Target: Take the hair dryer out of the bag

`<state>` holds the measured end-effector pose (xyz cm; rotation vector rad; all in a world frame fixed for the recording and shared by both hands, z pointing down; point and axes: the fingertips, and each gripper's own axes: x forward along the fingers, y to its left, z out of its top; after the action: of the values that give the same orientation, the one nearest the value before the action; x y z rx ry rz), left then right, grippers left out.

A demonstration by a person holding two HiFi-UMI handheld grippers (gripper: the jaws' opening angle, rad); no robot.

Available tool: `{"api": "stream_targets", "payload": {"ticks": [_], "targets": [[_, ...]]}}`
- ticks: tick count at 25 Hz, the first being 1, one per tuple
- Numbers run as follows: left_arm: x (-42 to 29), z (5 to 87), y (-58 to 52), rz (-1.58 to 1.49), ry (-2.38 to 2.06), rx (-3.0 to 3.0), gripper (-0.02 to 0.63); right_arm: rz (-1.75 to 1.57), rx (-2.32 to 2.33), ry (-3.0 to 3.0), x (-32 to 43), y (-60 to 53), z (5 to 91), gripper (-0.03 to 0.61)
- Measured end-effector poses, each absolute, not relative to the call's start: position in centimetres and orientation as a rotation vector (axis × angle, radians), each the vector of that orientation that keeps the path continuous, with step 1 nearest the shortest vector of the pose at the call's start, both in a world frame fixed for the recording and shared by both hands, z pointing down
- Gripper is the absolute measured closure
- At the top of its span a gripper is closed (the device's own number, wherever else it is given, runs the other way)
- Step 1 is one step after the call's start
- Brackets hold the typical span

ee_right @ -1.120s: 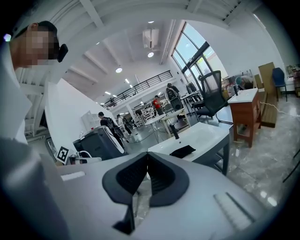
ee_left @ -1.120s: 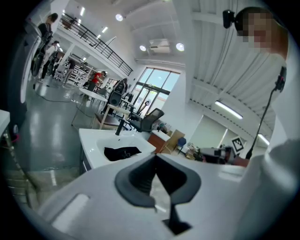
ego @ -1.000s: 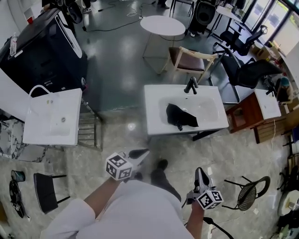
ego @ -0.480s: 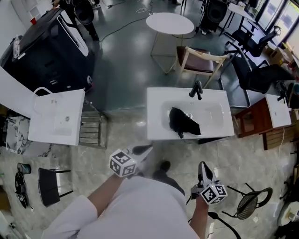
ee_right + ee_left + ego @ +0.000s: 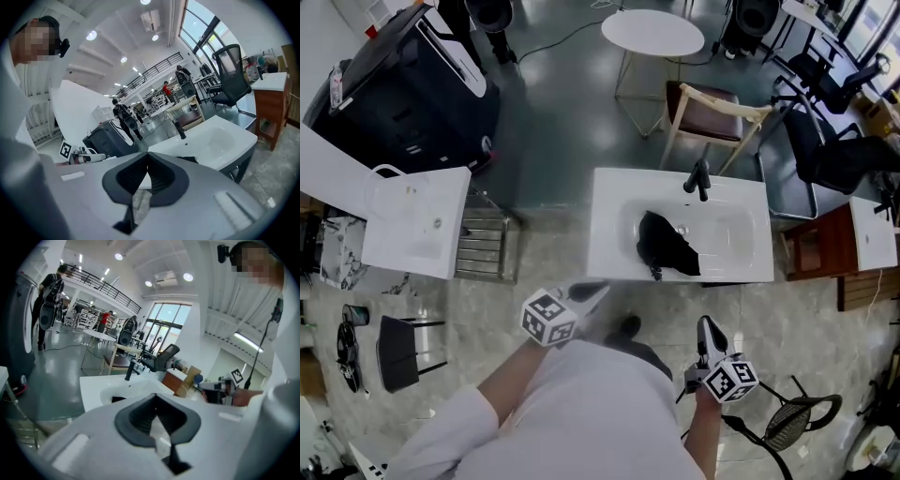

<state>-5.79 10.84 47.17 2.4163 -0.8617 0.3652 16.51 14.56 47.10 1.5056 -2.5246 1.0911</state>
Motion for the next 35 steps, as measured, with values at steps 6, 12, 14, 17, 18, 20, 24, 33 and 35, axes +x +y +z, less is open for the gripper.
{"api": "stream_targets", "payload": {"ticks": [6,12,14,17,18,20,24,33,35], "targets": [[-3.3,48.2,8.8,0.420,-0.882,2.437,0.614,1.120,1.406,-2.552,18.1,12.2,48.0,0.572],[-1.1,49.8,7.7,0.577,-0.882,2.491,0.614,1.139,1.335,-2.562,18.6,11.2,49.0,0.572],[-0.7,50.2,7.4,0.607,-0.866,2.498,0.614,1.154,1.322,-2.555,18.3,11.2,49.1,0.572],[-0.5,51.2,6.9,0.633,-0.842,2.502,0.614,1.190,1.313,-2.538,17.7,11.3,50.0,0.572],[-0.4,51.4,6.5,0.637,-0.842,2.512,0.614,1.206,1.313,-2.533,17.5,11.2,50.4,0.572],[-0.3,52.0,5.6,0.661,-0.843,2.539,0.614,1.232,1.315,-2.521,17.1,10.8,51.1,0.572],[-0.1,53.9,4.1,0.703,-0.773,2.582,0.614,1.249,1.342,-2.483,16.4,9.7,52.0,0.572],[1.7,57.5,-0.8,0.774,-0.507,2.608,0.592,1.289,1.471,-2.380,15.6,6.2,52.4,0.572],[2.2,58.8,-1.6,0.810,-0.437,2.615,0.580,1.297,1.478,-2.362,15.3,5.3,52.9,0.572]]}}
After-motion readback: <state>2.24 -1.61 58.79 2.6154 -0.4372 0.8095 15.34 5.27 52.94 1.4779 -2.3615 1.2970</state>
